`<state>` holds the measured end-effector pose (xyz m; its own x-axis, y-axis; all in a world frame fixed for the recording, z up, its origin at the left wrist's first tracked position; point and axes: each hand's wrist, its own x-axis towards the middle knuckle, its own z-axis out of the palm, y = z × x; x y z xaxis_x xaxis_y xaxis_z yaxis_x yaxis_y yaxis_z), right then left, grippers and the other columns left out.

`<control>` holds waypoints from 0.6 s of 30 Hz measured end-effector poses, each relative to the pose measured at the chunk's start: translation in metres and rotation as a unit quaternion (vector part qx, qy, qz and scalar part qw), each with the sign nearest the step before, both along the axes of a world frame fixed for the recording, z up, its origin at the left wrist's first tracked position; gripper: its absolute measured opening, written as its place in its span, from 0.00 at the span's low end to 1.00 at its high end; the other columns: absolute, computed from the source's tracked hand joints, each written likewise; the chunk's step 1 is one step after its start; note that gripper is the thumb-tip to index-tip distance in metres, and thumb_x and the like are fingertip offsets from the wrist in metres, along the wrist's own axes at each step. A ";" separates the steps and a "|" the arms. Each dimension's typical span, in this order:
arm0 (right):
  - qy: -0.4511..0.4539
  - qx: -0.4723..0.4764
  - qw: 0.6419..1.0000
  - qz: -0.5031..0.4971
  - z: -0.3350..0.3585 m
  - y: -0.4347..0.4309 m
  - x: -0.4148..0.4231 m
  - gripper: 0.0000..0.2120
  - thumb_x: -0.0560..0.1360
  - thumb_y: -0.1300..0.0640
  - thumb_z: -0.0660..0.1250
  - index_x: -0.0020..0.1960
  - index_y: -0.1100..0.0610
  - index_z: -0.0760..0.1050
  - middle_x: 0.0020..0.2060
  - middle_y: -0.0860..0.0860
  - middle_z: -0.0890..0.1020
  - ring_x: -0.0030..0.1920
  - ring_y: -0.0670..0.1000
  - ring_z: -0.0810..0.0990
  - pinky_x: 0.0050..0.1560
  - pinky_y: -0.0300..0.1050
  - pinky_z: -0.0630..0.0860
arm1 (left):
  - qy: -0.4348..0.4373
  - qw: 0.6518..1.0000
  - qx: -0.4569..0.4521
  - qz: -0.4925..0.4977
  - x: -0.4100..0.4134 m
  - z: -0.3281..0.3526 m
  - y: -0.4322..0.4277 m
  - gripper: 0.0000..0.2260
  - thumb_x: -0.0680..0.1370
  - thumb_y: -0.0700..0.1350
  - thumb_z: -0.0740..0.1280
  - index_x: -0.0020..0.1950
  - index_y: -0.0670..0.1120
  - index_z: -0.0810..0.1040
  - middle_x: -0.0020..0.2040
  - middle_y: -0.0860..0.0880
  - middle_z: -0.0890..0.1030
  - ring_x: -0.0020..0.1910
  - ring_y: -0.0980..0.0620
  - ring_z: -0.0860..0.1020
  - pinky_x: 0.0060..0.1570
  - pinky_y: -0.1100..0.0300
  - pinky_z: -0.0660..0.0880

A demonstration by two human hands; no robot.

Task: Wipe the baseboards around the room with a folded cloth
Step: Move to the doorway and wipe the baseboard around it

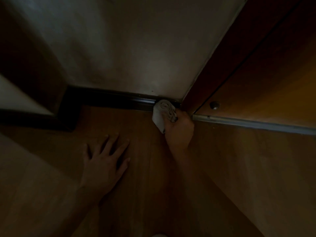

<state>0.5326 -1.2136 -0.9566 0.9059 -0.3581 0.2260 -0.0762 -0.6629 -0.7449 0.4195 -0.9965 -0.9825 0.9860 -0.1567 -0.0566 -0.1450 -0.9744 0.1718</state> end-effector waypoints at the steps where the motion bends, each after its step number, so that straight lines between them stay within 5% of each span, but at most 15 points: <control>1: -0.004 0.001 1.000 -0.015 -0.001 -0.006 -0.001 0.14 0.75 0.48 0.72 0.40 0.60 0.79 0.38 0.55 0.80 0.38 0.54 0.80 0.36 0.40 0.68 | -0.001 1.000 0.005 -0.009 -0.001 0.001 0.001 0.28 0.79 0.66 0.51 0.76 0.58 0.70 0.78 0.47 0.68 0.76 0.41 0.65 0.66 0.25 0.60; 9: 0.016 0.025 0.990 -0.139 0.012 -0.029 -0.017 0.15 0.75 0.47 0.73 0.50 0.59 0.84 0.44 0.58 0.85 0.44 0.58 0.83 0.41 0.39 0.68 | 0.037 0.998 0.034 -0.036 0.006 0.010 0.005 0.27 0.79 0.65 0.53 0.74 0.58 0.72 0.76 0.45 0.70 0.72 0.38 0.69 0.64 0.29 0.66; 13: 0.022 0.184 0.978 -0.091 0.032 0.005 -0.021 0.04 0.74 0.50 0.75 0.47 0.48 0.82 0.41 0.43 0.83 0.44 0.43 0.82 0.41 0.25 0.70 | 0.064 0.998 0.011 -0.026 0.021 0.024 0.000 0.25 0.79 0.64 0.53 0.69 0.56 0.77 0.70 0.46 0.75 0.67 0.40 0.73 0.61 0.37 0.72; 18: -0.020 0.323 0.946 -0.022 0.057 0.053 -0.015 0.09 0.74 0.56 0.75 0.55 0.51 0.82 0.49 0.44 0.85 0.52 0.41 0.83 0.50 0.36 0.79 | -0.053 0.991 -0.012 -0.119 0.059 0.043 -0.006 0.22 0.79 0.60 0.57 0.66 0.53 0.78 0.63 0.46 0.79 0.59 0.42 0.78 0.55 0.44 0.75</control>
